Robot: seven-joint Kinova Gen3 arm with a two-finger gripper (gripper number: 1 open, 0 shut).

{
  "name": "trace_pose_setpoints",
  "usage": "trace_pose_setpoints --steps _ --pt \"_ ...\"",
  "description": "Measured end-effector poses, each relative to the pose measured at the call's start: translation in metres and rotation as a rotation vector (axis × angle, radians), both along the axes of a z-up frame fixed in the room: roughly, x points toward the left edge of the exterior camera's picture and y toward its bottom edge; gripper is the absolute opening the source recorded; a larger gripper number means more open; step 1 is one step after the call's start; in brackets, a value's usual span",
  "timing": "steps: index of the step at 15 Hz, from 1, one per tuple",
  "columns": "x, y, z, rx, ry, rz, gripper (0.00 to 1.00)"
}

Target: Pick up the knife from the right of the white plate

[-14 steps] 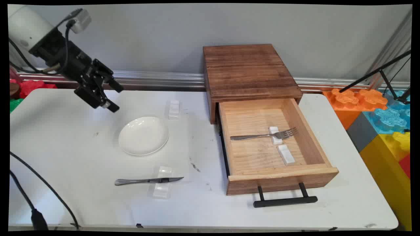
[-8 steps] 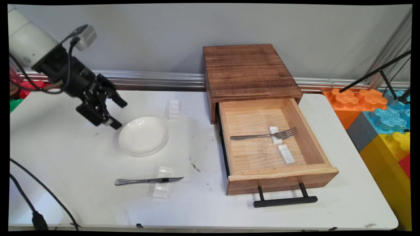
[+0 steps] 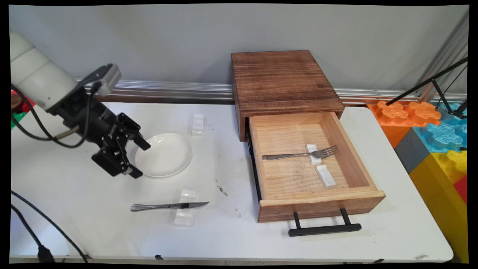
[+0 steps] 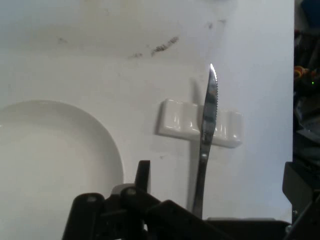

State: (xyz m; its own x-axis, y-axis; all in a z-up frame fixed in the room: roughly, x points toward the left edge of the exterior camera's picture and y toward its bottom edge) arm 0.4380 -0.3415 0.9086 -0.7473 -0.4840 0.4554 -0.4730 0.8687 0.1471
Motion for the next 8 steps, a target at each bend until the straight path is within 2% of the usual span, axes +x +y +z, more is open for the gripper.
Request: trace_pose_setpoints --steps 8 --pt "-0.013 0.013 -0.033 0.008 -0.017 -0.046 1.0"
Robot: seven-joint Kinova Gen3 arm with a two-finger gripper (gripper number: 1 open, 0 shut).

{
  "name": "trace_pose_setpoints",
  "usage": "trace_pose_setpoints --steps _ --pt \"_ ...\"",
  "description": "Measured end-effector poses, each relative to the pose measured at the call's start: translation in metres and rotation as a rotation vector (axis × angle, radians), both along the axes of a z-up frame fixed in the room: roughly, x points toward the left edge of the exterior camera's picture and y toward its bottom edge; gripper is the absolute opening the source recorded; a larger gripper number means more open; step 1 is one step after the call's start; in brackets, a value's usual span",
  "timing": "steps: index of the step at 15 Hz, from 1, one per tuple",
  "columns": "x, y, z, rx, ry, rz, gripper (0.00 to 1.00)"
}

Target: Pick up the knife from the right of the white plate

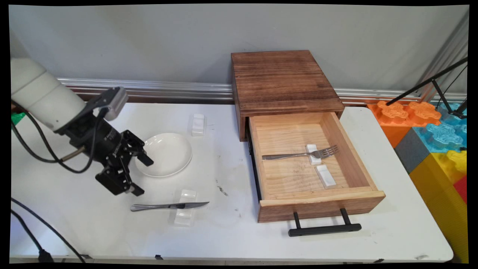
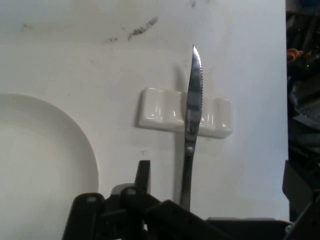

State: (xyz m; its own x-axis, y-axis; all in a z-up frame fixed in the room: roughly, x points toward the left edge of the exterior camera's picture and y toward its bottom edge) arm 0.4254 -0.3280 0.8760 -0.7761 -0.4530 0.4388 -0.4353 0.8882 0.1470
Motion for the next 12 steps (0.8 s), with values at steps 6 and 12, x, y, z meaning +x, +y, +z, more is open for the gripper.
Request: trace_pose_setpoints --steps 6,12 --pt "-0.01 0.005 -0.024 -0.005 0.003 -0.037 1.0" --pt "-0.022 0.003 -0.044 -0.013 0.016 -0.076 1.0"
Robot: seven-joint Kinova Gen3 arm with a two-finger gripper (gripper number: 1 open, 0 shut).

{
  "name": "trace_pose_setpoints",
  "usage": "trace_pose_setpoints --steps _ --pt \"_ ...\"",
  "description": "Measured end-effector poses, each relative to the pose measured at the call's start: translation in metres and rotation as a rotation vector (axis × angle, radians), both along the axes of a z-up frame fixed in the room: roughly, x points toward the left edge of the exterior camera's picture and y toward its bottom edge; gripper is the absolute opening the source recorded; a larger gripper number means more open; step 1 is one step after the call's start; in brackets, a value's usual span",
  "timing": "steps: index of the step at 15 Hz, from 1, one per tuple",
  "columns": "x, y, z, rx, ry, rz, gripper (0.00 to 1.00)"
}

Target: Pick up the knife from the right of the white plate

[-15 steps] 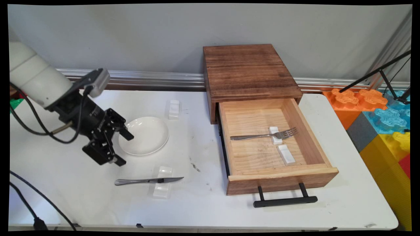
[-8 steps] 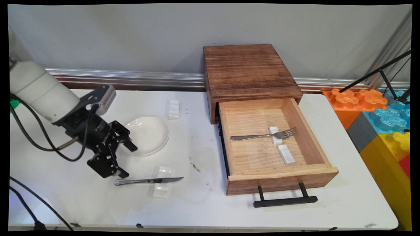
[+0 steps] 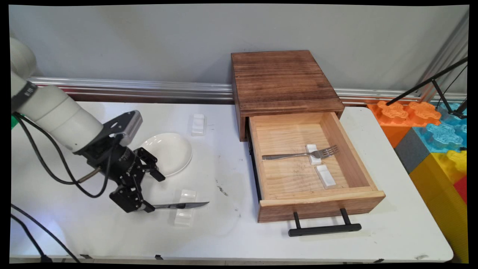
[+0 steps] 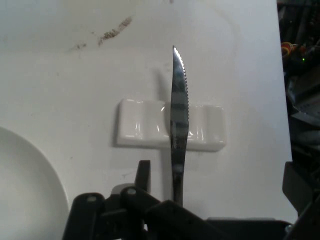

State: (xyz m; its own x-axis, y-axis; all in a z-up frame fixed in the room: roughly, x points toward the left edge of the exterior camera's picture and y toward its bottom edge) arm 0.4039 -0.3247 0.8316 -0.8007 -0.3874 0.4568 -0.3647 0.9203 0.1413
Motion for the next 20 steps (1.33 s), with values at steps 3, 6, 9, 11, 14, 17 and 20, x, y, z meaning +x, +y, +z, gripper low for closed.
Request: trace_pose_setpoints --steps 3,6,9,11,14,17,20 --pt "-0.007 -0.002 -0.009 -0.004 0.009 -0.028 1.0" --pt "-0.012 -0.004 -0.016 -0.005 0.01 -0.052 1.0" --pt "-0.014 -0.006 -0.024 -0.01 -0.01 -0.079 1.0" --pt "-0.013 -0.006 -0.027 -0.009 -0.025 -0.085 1.0" --pt "-0.013 -0.006 -0.035 0.003 -0.055 -0.076 1.0" --pt "-0.015 -0.006 -0.043 0.009 -0.078 -0.069 1.0" --pt "-0.017 -0.008 -0.049 0.009 -0.094 -0.067 1.0"
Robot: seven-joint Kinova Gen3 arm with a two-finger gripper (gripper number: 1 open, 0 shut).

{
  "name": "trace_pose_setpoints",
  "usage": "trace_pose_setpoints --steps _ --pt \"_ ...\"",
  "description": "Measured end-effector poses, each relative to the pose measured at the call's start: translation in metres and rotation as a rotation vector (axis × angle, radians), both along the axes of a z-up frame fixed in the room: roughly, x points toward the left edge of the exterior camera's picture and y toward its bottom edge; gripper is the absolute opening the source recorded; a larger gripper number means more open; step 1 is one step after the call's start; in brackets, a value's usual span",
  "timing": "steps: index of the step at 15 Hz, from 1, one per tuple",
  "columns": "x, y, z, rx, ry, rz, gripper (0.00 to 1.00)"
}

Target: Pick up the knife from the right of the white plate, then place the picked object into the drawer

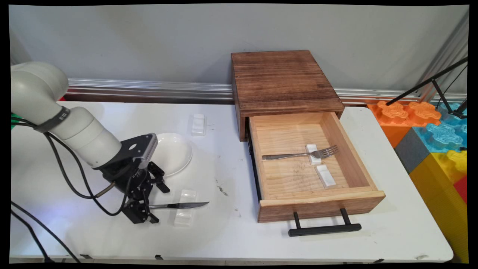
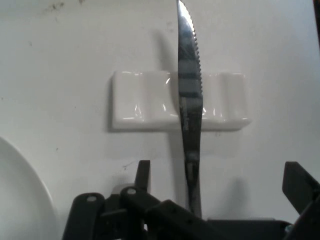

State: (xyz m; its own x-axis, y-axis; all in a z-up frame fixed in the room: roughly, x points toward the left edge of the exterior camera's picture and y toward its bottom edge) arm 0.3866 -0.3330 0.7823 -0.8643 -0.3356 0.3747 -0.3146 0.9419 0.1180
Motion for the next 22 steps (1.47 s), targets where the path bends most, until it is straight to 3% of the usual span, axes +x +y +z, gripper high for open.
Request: trace_pose_setpoints --steps 13,14,22 --pt "-0.005 -0.005 -0.012 -0.016 -0.032 0.014 1.0" --pt "-0.006 -0.005 -0.012 -0.017 -0.033 0.015 0.0" --pt "-0.008 -0.004 -0.013 -0.014 -0.039 0.013 0.0"
